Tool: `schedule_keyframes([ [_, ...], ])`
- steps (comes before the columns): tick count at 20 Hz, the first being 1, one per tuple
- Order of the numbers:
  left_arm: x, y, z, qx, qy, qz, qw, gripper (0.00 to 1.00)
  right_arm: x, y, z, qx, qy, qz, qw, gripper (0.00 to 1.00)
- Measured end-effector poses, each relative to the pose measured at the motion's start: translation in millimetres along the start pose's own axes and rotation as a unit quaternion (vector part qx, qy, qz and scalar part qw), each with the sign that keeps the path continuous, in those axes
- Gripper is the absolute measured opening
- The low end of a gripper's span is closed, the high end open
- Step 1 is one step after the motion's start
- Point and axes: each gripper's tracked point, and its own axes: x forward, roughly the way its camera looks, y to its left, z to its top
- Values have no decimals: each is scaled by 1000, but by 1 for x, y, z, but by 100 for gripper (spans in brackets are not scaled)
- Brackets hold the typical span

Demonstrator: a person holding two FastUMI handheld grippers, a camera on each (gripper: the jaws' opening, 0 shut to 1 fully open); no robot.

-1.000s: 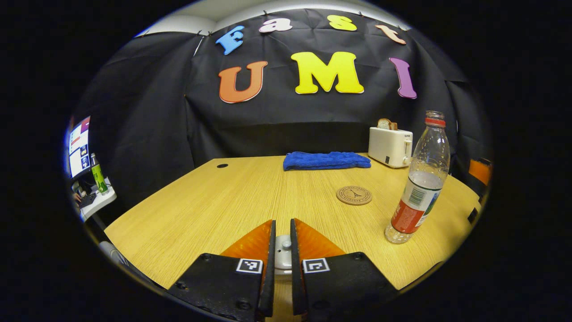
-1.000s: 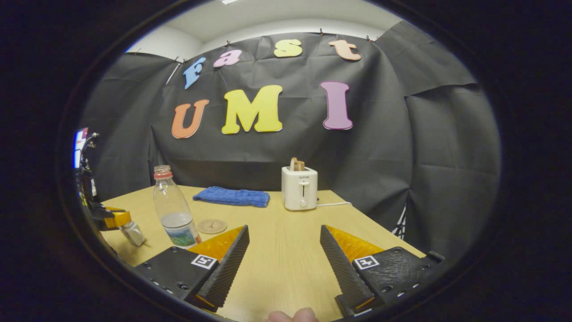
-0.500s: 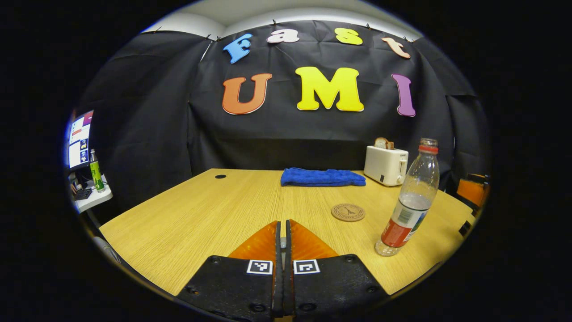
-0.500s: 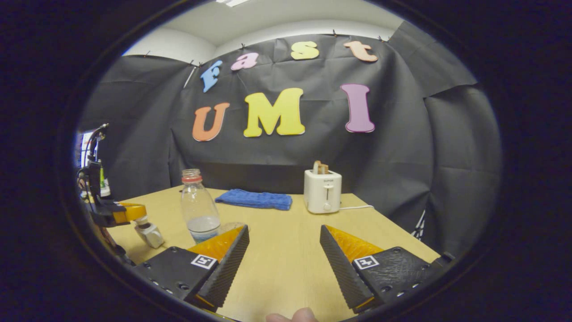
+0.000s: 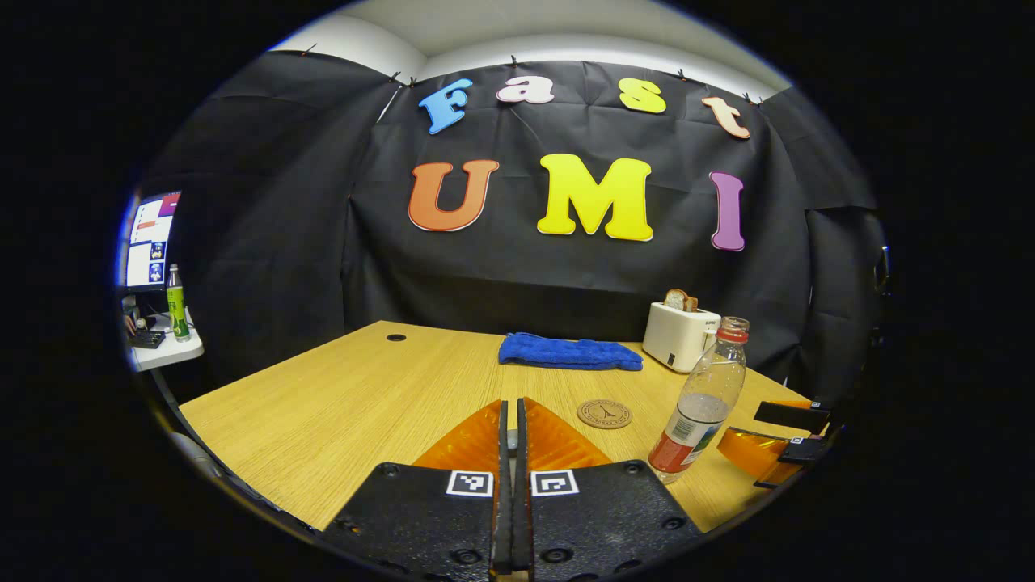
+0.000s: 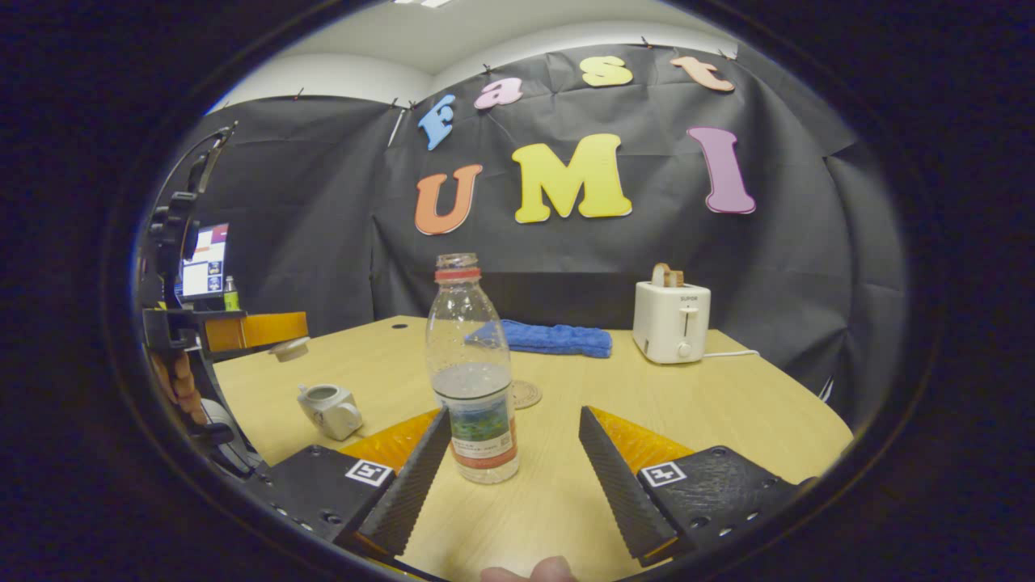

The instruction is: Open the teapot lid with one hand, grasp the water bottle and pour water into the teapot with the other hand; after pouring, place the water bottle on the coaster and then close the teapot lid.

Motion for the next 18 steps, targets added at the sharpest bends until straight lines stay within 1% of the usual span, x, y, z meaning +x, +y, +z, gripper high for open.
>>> schedule_keyframes([
  [5,-13,11,15,3,-16,3,1000,3,23,15,3,2,-1,5,1000,97],
  [8,-14,18,17,9,-15,5,1000,3,33,20,7,-5,-2,1,1000,95],
  [9,-16,19,18,11,-15,4,1000,3,36,24,6,-3,-2,2,1000,97],
  [11,-16,22,18,8,-14,2,1000,3,41,25,7,5,-1,-2,1000,95],
  [13,-17,25,18,3,-12,1,1000,3,46,26,4,12,5,-6,1000,86],
  [14,-17,25,18,2,-11,0,1000,3,46,27,5,14,6,-8,1000,85],
  [15,-17,27,17,0,-10,-1,1000,3,46,26,6,13,6,-12,1000,81],
  [16,-16,29,16,-1,-9,-2,1000,3,48,25,7,6,6,-20,1000,80],
  [17,-17,31,16,-1,-8,-2,1000,3,45,25,11,-5,4,-23,1000,75],
  [18,-17,34,16,1,-7,0,1000,3,47,25,14,-18,2,-24,1000,75],
])
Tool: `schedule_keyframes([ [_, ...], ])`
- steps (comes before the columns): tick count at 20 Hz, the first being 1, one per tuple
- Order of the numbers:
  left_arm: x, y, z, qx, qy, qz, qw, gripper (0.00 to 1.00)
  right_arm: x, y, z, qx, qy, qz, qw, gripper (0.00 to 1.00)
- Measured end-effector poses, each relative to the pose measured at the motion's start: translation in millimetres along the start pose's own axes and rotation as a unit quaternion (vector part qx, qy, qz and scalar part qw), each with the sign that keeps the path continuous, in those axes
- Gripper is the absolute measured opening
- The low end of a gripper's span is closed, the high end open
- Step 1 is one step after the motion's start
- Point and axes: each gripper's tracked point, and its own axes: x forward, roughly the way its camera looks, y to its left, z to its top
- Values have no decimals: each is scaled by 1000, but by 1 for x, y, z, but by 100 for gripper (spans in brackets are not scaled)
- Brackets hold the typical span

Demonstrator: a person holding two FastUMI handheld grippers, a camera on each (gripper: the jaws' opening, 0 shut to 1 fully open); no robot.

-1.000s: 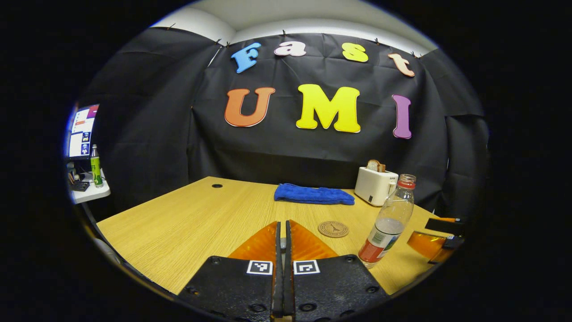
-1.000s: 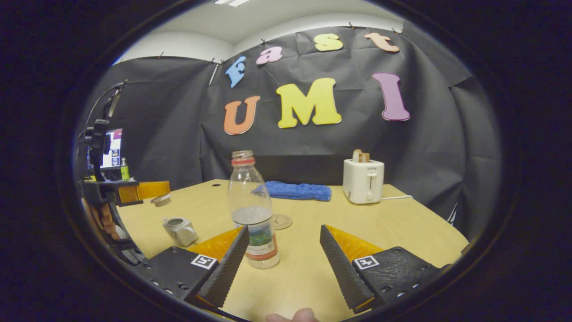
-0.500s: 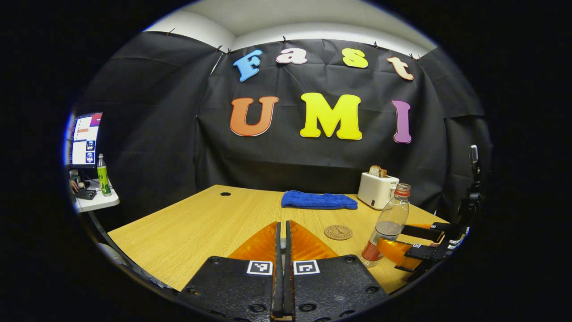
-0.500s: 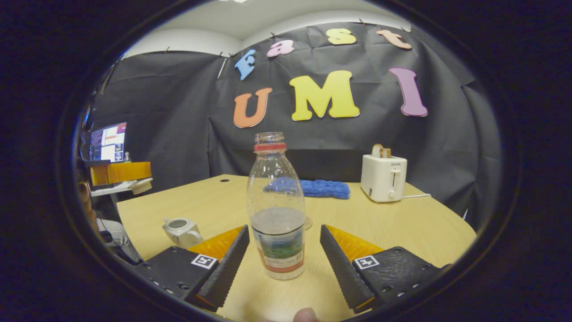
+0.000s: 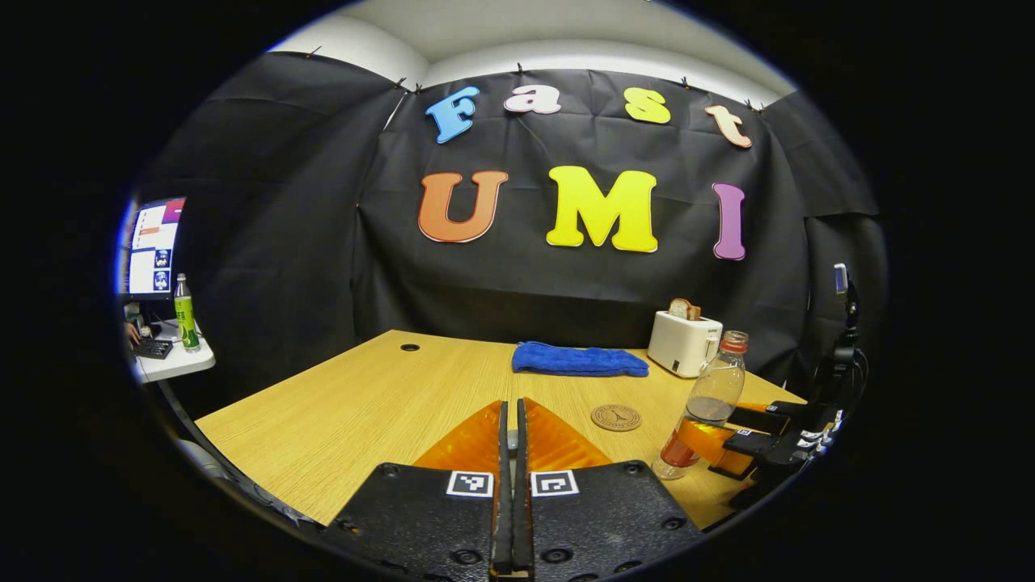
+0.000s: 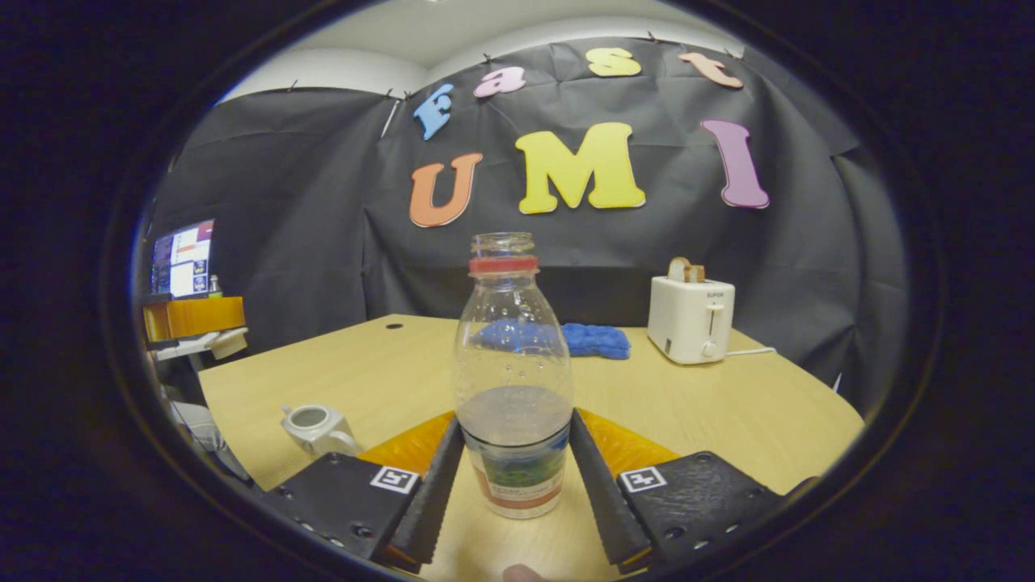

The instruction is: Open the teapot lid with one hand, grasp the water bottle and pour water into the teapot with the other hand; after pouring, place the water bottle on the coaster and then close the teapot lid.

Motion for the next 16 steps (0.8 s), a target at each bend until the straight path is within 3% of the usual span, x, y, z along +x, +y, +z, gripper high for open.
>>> schedule_keyframes([
  [4,-1,10,2,-3,-1,3,1000,3,7,9,12,-82,3,2,997,72],
  [7,-1,21,-2,3,4,11,1000,3,15,7,20,-193,5,-20,981,71],
  [13,0,41,-8,7,13,16,1000,3,29,23,16,-377,-9,-37,925,72],
  [16,1,50,-11,14,16,19,1000,3,30,33,9,-456,-19,-43,889,72],
])
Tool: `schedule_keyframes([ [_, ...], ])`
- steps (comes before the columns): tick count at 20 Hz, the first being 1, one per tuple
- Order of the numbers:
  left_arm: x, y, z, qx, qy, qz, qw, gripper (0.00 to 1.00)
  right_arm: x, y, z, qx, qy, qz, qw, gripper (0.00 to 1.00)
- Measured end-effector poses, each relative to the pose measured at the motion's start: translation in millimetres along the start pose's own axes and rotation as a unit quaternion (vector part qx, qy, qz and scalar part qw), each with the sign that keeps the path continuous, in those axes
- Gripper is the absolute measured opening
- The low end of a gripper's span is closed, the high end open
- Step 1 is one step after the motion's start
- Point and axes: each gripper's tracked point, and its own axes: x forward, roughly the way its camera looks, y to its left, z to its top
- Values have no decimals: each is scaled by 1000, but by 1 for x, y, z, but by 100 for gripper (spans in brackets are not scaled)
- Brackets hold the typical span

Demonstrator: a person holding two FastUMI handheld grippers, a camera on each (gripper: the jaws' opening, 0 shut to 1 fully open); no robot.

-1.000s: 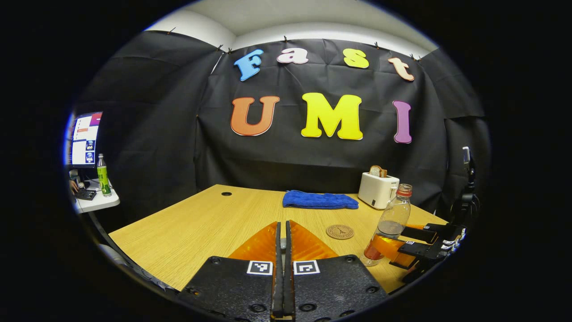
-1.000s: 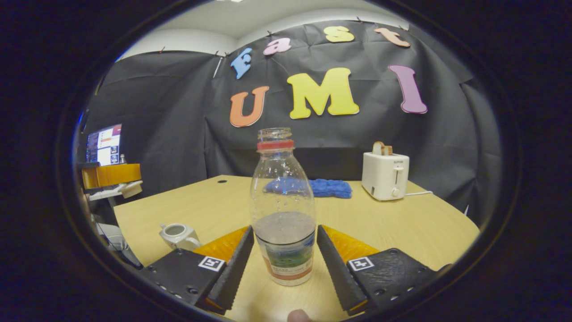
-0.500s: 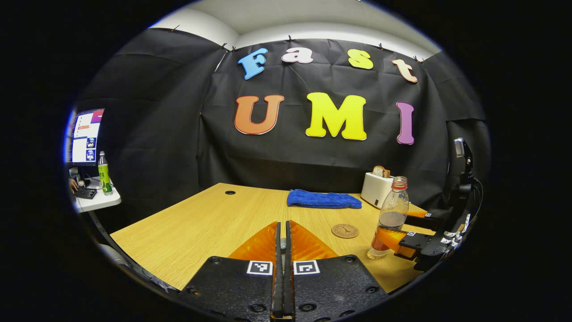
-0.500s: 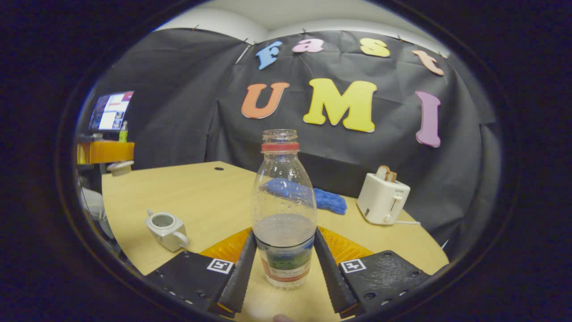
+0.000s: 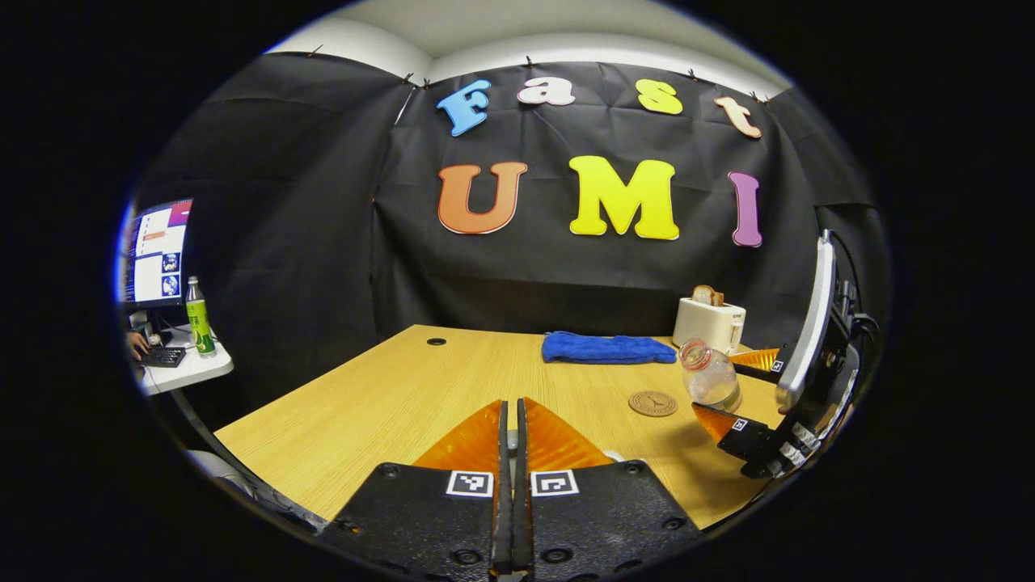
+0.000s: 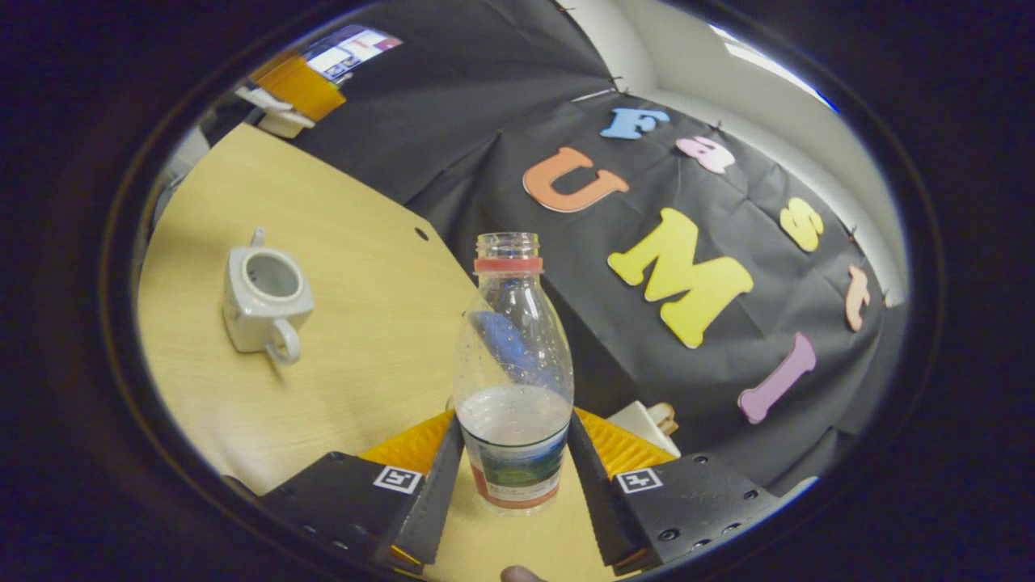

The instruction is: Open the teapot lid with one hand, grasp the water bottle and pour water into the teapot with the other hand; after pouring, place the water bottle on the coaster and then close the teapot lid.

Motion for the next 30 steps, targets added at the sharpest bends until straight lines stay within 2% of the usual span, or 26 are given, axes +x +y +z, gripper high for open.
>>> schedule_keyframes([
  [4,-2,1,2,6,-5,-10,1000,3,5,17,-1,-86,-11,-1,996,72],
  [10,-4,10,1,5,-3,-5,1000,3,10,25,9,-200,-41,-19,979,72],
  [15,-6,15,2,4,-4,-4,1000,3,7,27,16,-265,-57,-28,962,72],
  [21,-7,22,3,-2,-4,0,1000,3,6,28,28,-337,-80,-42,937,72],
  [30,-10,26,3,-12,-4,-1,1000,3,6,24,43,-396,-96,-60,911,72],
])
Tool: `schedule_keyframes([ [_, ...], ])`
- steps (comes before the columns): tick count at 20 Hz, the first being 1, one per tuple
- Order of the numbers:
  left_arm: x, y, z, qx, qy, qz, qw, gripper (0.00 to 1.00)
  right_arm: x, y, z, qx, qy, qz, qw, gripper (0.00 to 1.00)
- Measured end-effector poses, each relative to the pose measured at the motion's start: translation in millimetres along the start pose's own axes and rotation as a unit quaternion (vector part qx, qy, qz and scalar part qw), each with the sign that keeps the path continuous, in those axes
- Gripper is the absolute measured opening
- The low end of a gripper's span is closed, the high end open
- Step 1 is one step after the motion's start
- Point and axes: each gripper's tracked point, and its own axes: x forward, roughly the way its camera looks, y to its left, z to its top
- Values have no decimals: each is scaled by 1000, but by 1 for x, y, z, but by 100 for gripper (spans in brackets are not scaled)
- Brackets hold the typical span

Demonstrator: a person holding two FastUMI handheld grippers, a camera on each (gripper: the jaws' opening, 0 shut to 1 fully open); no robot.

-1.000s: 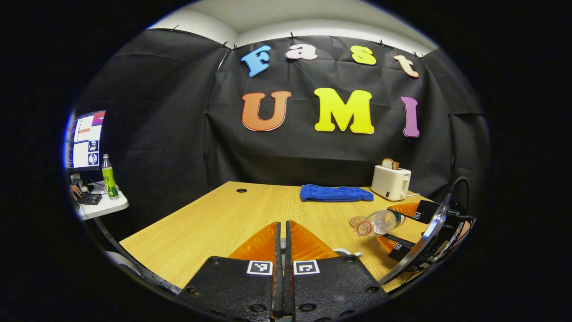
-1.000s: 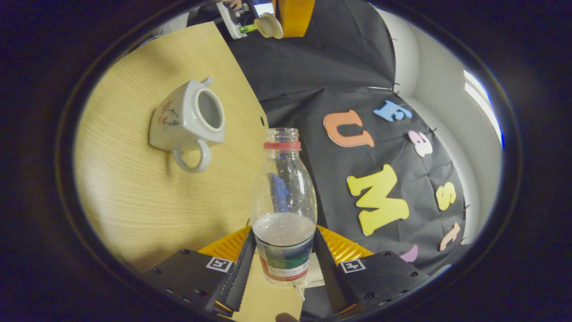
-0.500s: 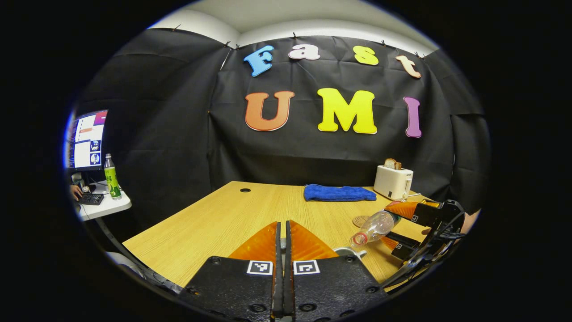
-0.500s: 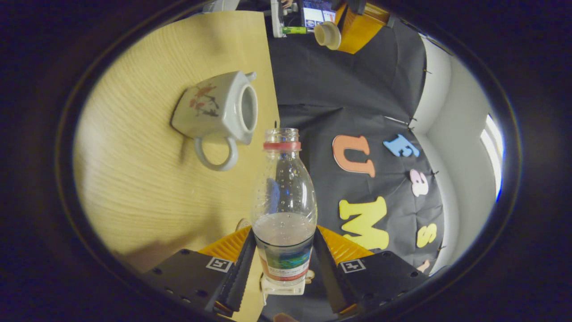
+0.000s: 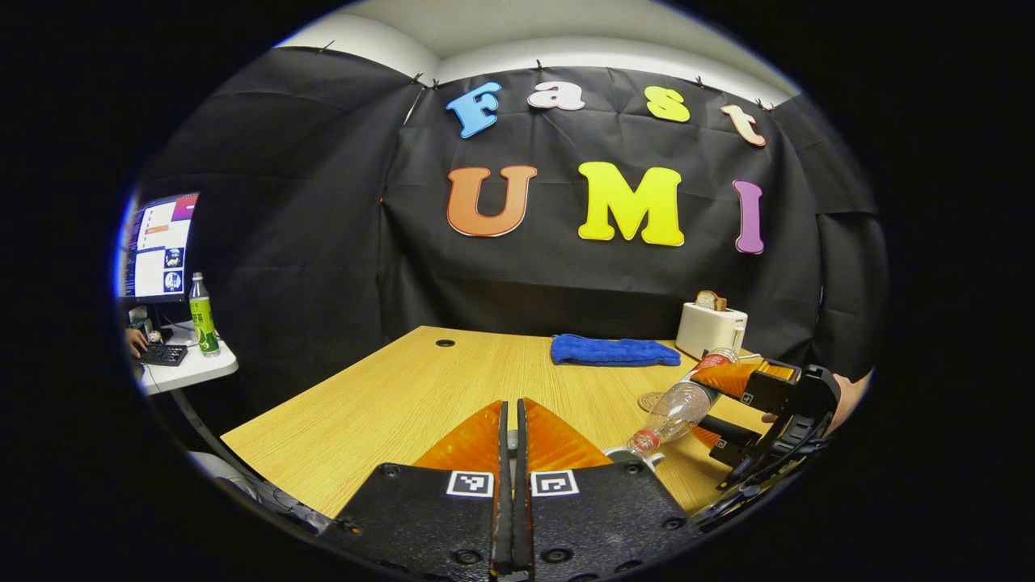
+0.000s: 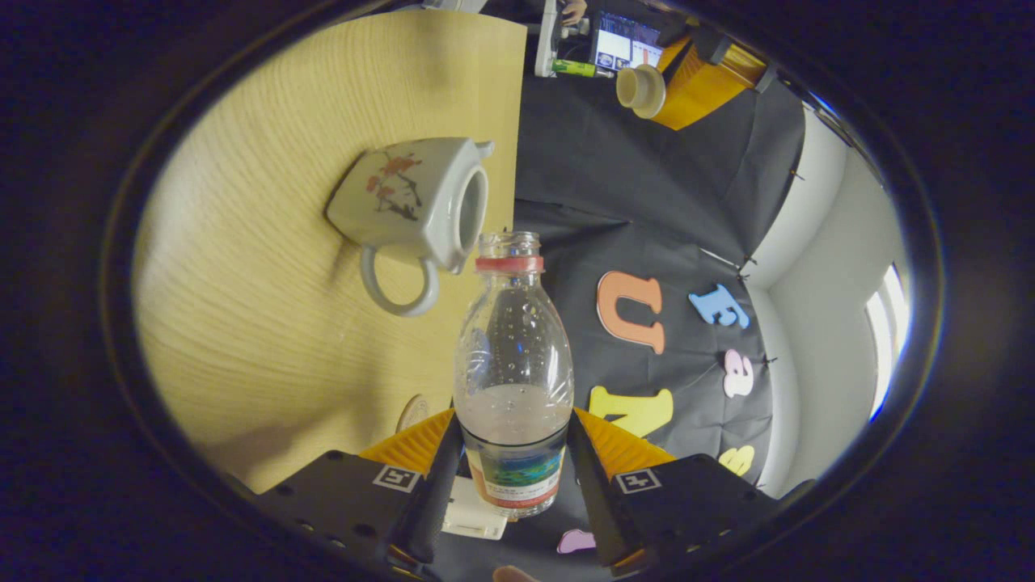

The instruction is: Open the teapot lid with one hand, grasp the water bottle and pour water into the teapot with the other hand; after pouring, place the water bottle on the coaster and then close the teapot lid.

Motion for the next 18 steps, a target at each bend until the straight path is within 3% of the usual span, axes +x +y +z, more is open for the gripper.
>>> schedule_keyframes([
  [18,-3,2,2,-14,-3,-5,1000,3,4,-22,3,-85,-9,-33,996,72],
])
